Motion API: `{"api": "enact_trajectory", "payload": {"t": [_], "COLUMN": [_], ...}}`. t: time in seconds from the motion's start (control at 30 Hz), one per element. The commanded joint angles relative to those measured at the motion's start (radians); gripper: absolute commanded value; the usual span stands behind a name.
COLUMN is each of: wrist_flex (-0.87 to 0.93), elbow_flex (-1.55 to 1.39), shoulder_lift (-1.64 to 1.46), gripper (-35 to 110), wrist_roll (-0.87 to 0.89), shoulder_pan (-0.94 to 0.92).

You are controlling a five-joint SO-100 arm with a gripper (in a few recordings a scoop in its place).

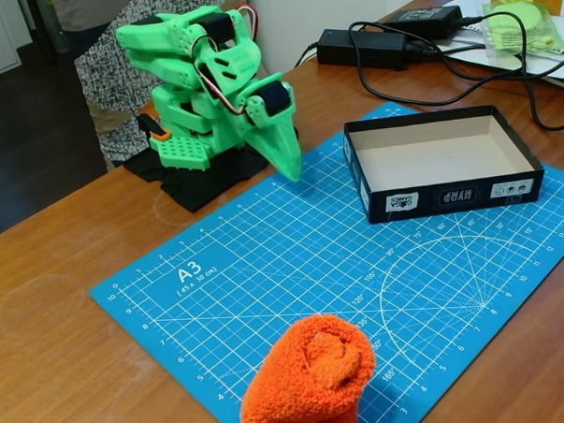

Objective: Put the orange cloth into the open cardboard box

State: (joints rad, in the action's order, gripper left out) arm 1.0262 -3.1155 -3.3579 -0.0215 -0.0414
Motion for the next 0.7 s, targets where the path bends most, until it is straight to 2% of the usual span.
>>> {"api": "enact_trajectory", "payload": {"t": [0.0,0.37,0.53,0.67], "wrist_flex": [0.015,0.017,0.021,0.092], "elbow_flex": [0.02,0.02,0.074,0.259], "shoulder_lift": [-0.017,-0.017,-0.015,0.012], "gripper": [0,0,0,12], "wrist_roll": [-0.012,-0.025,-0.193,-0.344], "shoulder_pan": [-0.012,-0.011,-0.035,-0.094]}}
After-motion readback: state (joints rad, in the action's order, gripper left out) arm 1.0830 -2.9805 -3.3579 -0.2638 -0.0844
